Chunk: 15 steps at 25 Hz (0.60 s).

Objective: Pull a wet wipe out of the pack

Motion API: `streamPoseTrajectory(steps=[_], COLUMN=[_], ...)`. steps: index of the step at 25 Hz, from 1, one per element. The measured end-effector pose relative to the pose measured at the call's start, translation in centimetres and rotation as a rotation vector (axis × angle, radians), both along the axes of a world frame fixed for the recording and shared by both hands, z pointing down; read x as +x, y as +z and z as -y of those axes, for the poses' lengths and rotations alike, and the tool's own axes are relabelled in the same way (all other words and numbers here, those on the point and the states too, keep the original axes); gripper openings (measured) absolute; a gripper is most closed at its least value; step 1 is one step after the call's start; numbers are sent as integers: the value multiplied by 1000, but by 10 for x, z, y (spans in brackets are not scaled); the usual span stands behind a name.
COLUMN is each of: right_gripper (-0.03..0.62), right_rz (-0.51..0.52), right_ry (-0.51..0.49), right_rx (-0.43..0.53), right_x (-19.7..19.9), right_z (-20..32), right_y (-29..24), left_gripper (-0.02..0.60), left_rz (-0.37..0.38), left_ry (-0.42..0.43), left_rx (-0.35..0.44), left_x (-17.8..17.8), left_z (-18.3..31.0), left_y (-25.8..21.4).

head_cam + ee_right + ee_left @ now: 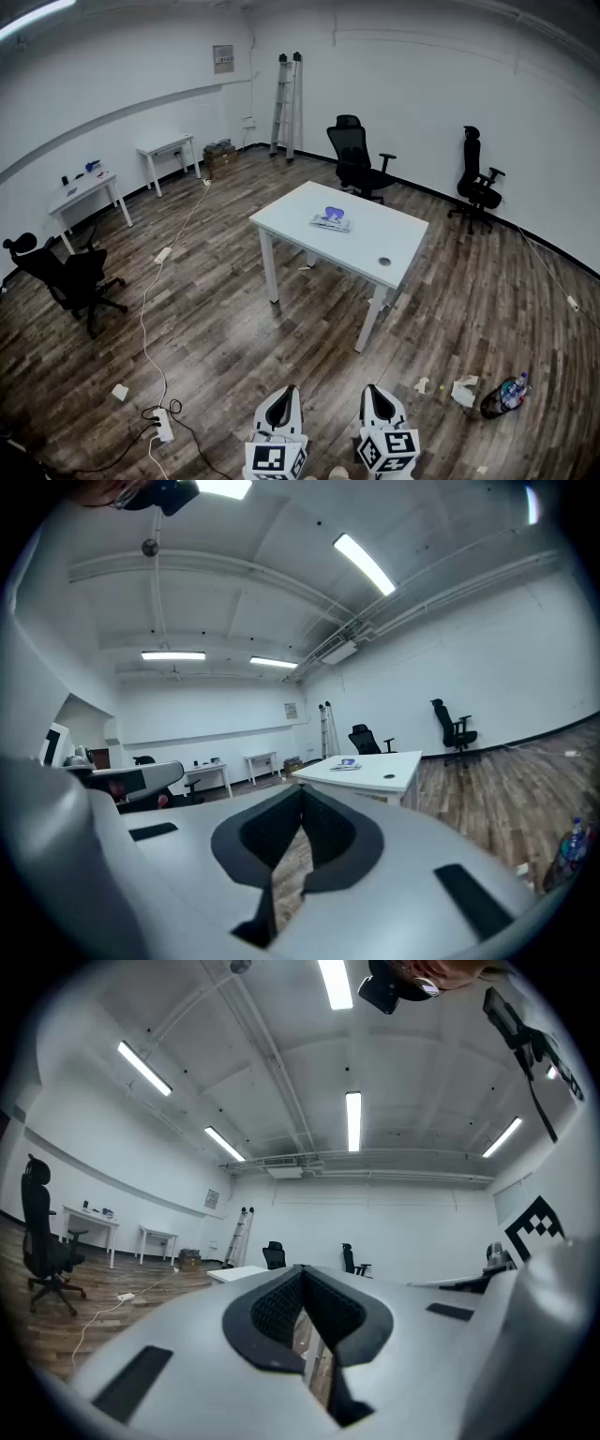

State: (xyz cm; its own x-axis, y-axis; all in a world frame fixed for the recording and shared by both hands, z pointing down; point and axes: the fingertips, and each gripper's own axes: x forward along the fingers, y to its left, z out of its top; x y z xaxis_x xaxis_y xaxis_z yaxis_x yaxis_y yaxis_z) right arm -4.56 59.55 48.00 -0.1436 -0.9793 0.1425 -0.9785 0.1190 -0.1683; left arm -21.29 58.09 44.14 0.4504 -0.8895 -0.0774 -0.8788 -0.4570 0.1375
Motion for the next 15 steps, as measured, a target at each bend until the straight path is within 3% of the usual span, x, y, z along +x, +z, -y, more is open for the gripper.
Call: streamPoseTrajectory(steps=[4,15], right_gripper=[8,8], right_rz=[0,19], right_ry=[14,15], right_rx=[-7,-4], right_x=[7,16], right_z=[12,52], right_y=[7,6], left_gripper=[-3,-3], left_rz=[-46,-65], left_ry=[-7,-42], left_rx=[34,-8], left_x=[4,-2], left_z=[15,59], left_y=[-1,9])
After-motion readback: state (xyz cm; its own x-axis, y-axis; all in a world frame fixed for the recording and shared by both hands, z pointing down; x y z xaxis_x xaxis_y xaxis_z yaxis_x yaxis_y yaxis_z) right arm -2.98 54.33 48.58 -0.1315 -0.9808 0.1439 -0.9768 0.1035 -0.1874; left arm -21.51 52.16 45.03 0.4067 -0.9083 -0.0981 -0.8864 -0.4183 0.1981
